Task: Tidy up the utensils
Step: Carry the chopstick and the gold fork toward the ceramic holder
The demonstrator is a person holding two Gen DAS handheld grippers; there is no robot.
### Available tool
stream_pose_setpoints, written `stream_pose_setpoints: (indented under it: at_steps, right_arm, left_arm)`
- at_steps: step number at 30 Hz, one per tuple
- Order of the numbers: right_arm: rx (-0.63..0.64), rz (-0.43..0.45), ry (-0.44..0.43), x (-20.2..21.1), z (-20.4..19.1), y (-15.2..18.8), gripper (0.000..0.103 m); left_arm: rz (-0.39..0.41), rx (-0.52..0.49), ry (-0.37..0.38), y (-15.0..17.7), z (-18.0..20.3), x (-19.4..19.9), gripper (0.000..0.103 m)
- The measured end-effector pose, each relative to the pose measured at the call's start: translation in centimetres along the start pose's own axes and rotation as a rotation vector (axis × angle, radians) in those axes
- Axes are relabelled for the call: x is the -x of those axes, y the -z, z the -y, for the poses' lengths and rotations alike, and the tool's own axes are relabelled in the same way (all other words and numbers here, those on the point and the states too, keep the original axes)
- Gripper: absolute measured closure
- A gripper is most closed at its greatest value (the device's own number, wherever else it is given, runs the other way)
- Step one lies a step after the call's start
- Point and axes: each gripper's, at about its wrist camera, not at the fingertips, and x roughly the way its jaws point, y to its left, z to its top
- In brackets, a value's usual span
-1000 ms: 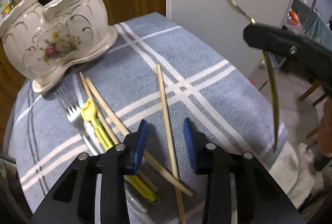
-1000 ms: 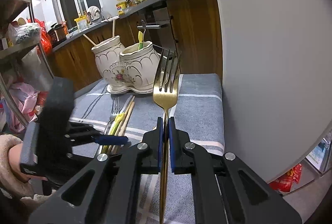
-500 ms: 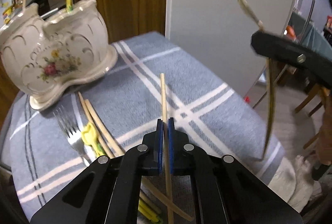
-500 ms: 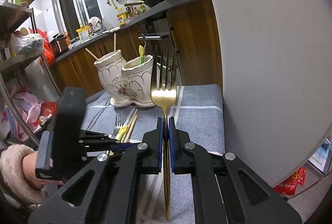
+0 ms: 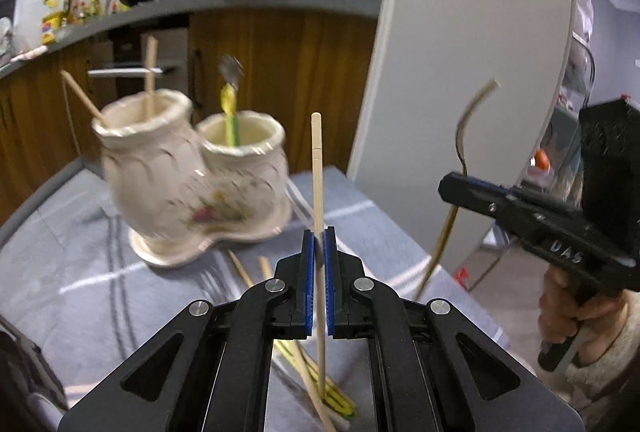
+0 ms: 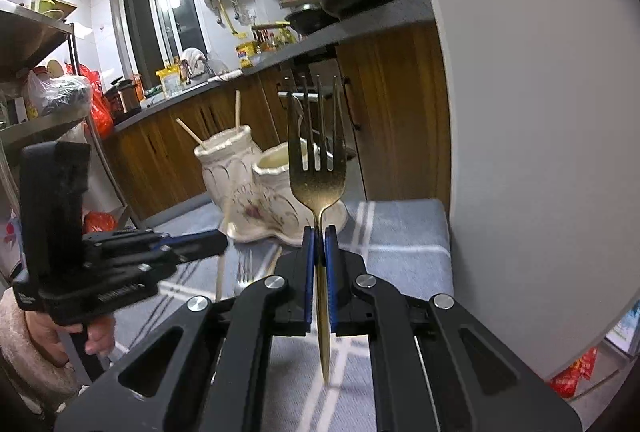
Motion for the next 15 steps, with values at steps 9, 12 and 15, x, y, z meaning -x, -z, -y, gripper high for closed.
stream_pose_setpoints:
  at_steps: [9,12,15]
  right_arm:
    - [0.017,0.052,-0.022,-2.4,-1.5,-2.7,0.098]
    - [0.024,0.061,-0.036,-3.1,-2.0,-3.7,0.098]
    - [0.028,0.075,-0.049,-3.9,-2.4,-5.1,0.098]
  left_arm:
    - [0.112,0.046,-0.027,-2.6,-2.9,3.9,0.098]
    - [0.145,0.042,-0.037,-3.6,-3.5,4.8,0.098]
    - [0.18,0.038,-0.049,-5.2,-4.3,5.3,0.098]
